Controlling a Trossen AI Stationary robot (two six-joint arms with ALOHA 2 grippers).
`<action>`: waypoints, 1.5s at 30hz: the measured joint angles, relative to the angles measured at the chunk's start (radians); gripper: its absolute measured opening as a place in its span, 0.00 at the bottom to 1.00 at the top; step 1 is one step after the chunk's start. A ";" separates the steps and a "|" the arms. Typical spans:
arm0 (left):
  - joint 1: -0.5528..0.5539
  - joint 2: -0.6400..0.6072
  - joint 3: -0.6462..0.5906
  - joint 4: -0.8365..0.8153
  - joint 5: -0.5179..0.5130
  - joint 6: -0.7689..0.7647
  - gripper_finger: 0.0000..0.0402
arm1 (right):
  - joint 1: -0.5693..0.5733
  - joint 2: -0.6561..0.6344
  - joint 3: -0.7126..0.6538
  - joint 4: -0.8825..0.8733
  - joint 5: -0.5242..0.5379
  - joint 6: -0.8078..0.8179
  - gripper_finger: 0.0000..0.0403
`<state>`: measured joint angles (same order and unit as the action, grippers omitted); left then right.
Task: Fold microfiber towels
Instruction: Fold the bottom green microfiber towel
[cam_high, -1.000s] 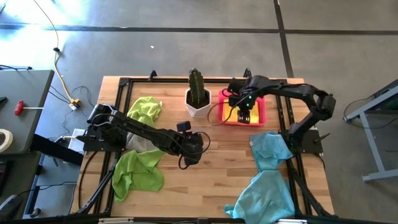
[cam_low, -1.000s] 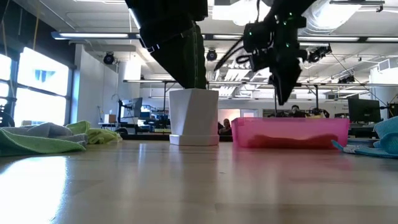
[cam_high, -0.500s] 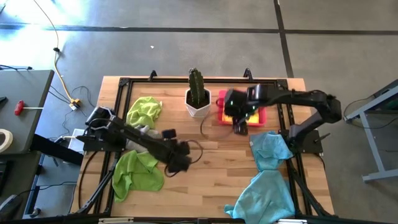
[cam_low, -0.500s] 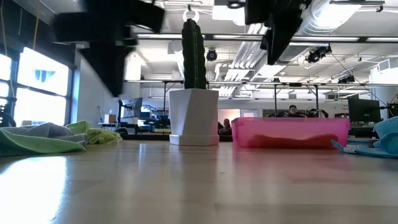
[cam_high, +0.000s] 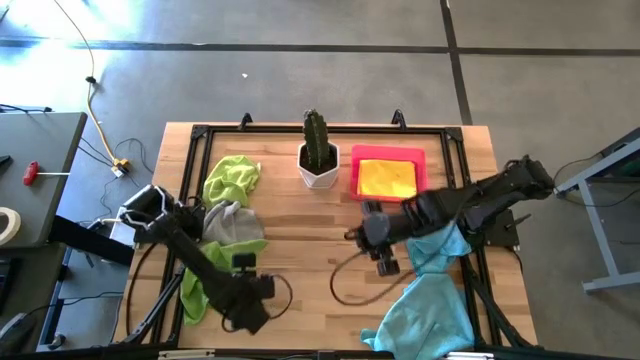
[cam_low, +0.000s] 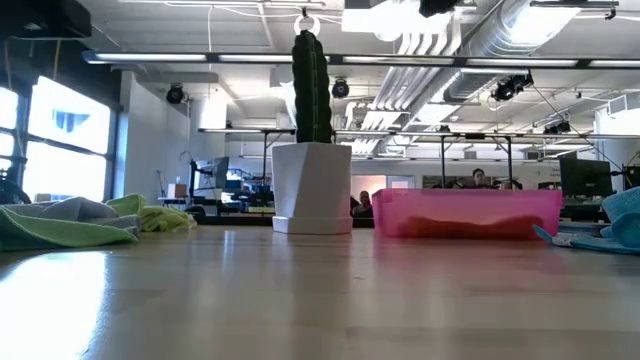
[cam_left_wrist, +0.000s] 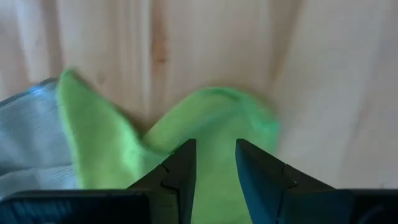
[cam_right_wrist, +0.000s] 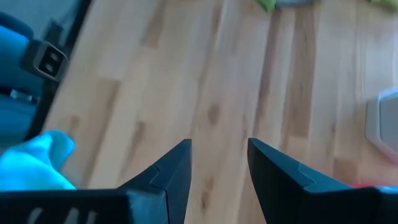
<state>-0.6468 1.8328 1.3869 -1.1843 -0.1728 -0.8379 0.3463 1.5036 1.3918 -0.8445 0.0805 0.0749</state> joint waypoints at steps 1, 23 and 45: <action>-0.016 0.000 0.000 0.027 -0.013 -0.010 0.25 | 0.023 0.000 0.000 0.019 0.019 0.012 0.37; -0.101 0.204 0.000 0.146 -0.061 -0.279 0.42 | 0.199 0.002 -0.001 0.083 0.187 0.153 0.37; -0.023 0.193 0.060 0.065 0.071 -0.142 0.04 | 0.199 0.124 -0.001 0.227 0.203 -0.054 0.37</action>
<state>-0.6697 2.0254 1.4466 -1.1190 -0.1014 -0.9801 0.5453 1.6279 1.3907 -0.6180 0.2832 0.0208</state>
